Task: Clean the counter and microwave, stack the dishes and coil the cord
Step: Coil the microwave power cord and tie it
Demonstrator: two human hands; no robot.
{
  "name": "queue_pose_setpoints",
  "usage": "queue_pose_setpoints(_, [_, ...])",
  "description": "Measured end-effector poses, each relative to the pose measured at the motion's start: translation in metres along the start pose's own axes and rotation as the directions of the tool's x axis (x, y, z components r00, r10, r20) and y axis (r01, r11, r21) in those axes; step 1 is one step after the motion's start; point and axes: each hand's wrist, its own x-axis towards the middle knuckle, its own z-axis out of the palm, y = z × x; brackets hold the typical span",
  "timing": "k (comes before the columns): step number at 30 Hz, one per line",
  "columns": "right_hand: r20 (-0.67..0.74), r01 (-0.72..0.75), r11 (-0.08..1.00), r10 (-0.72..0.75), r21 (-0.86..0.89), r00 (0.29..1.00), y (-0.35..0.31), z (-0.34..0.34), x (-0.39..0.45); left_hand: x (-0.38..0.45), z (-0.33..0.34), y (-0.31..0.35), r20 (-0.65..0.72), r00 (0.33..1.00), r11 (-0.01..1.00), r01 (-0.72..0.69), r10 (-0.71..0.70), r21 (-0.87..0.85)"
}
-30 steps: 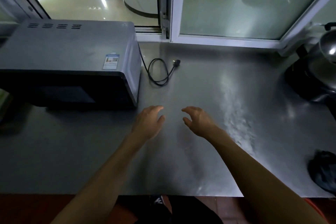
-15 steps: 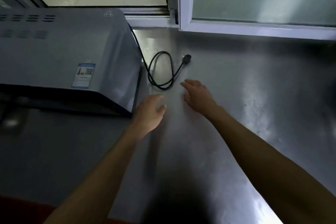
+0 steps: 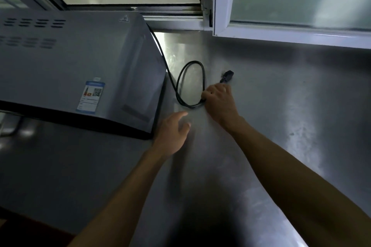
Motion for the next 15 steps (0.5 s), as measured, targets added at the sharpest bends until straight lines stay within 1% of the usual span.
queue_pose_setpoints(4, [0.002, 0.006, 1.0, -0.006, 0.028, 1.0, 0.001, -0.004, -0.017, -0.006, 0.003, 0.0, -0.002, 1.0, 0.999, 0.017, -0.017, -0.035])
queue_pose_setpoints(7, [-0.007, -0.025, 0.986, 0.027, 0.166, 1.0, 0.0, -0.014, -0.034, -0.01, 0.003, 0.002, -0.012, 0.999, 0.995, 0.043, -0.044, -0.087])
queue_pose_setpoints(11, [-0.028, -0.112, 0.954, 0.124, 0.277, 0.992, -0.013, -0.043, -0.059, -0.017, -0.002, 0.012, -0.001, 0.996, 0.969, 0.089, -0.092, -0.23])
queue_pose_setpoints(13, [-0.074, -0.127, 0.943, 0.157, 0.309, 0.985, -0.025, -0.058, -0.074, -0.022, -0.008, 0.02, 0.012, 0.997, 0.962, 0.074, -0.074, -0.262])
queue_pose_setpoints(15, [-0.113, -0.111, 0.939, 0.154, 0.325, 0.982, -0.039, -0.069, -0.088, -0.025, -0.016, 0.03, 0.011, 1.0, 0.961, 0.029, -0.027, -0.276])
